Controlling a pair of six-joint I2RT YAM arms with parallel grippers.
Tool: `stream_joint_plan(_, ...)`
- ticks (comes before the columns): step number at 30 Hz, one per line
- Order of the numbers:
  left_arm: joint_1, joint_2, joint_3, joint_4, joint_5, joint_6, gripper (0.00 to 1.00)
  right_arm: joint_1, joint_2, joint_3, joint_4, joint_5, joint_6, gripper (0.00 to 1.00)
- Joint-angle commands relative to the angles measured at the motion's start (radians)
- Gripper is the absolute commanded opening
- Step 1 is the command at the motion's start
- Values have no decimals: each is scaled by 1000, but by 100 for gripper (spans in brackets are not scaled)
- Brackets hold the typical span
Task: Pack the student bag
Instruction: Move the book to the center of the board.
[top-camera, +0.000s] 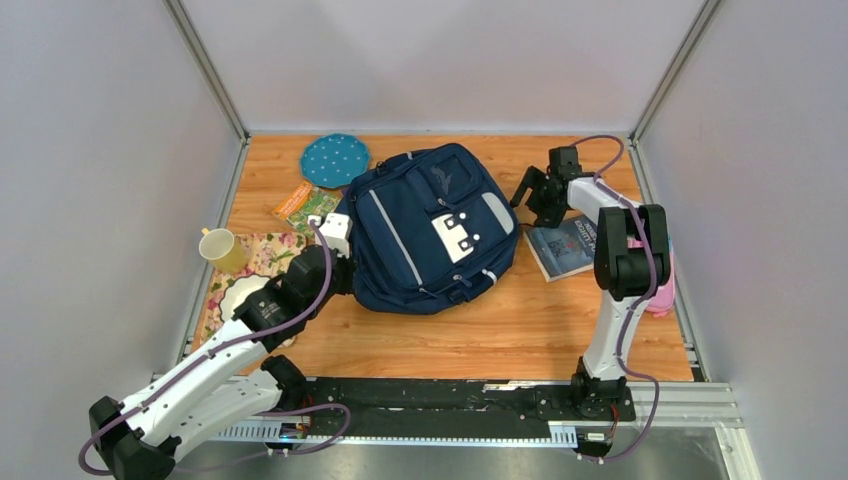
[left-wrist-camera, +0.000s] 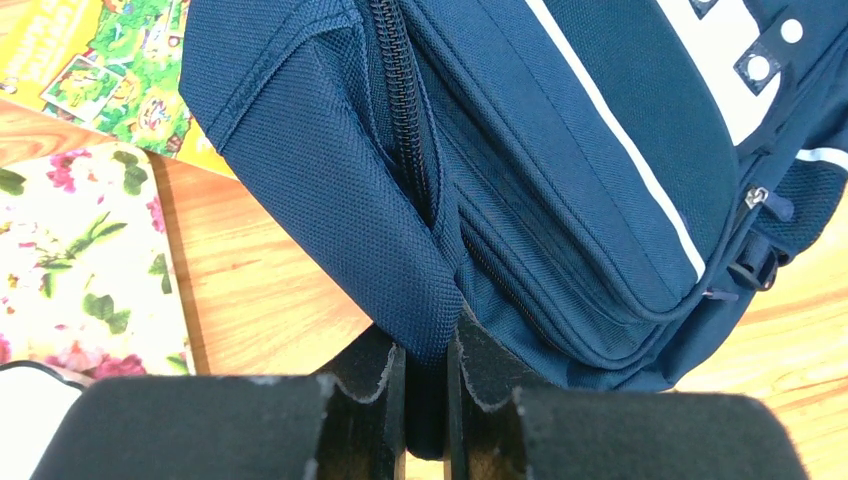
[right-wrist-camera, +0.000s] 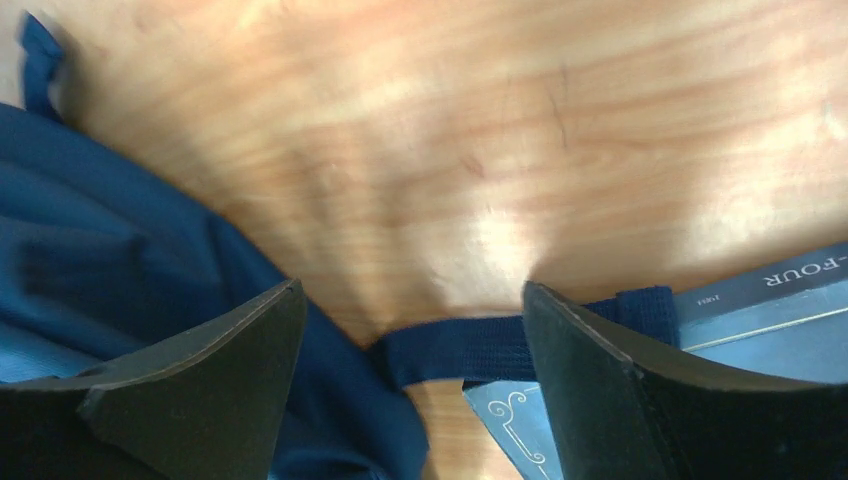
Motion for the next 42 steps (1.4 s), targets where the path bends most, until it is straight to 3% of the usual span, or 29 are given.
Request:
stream_joint_plan(1,-1,-19,88,57,-78,70,0,3,-70,-118,-34,-10,-27,88)
stream_joint_plan(11,-1,29,159,73,-169,170,0,18,-413,-606,45,7,-10,87)
stream_joint_plan(15,-1,54,154,100,-156,176,0,41,-570,-697,11,19,-1,87)
stream_joint_plan(18,1,83,151,107,-129,161,0,40,-728,-700,-64,91,2,86)
stream_joint_plan(23,1,124,122,158,-63,124,0,38,-914,-587,-164,396,-7,93)
stream_joint_plan(26,1,153,119,161,-37,92,0,-44,-922,-496,-182,551,-52,100)
stream_joint_plan(31,1,155,81,187,-15,59,0,-204,-810,-423,-191,724,-89,100)
stream_joint_plan(37,1,166,68,184,25,39,0,-377,-623,-421,-71,642,-98,100)
stream_joint_plan(42,1,167,44,190,43,26,0,-407,-594,-435,20,646,-148,100)
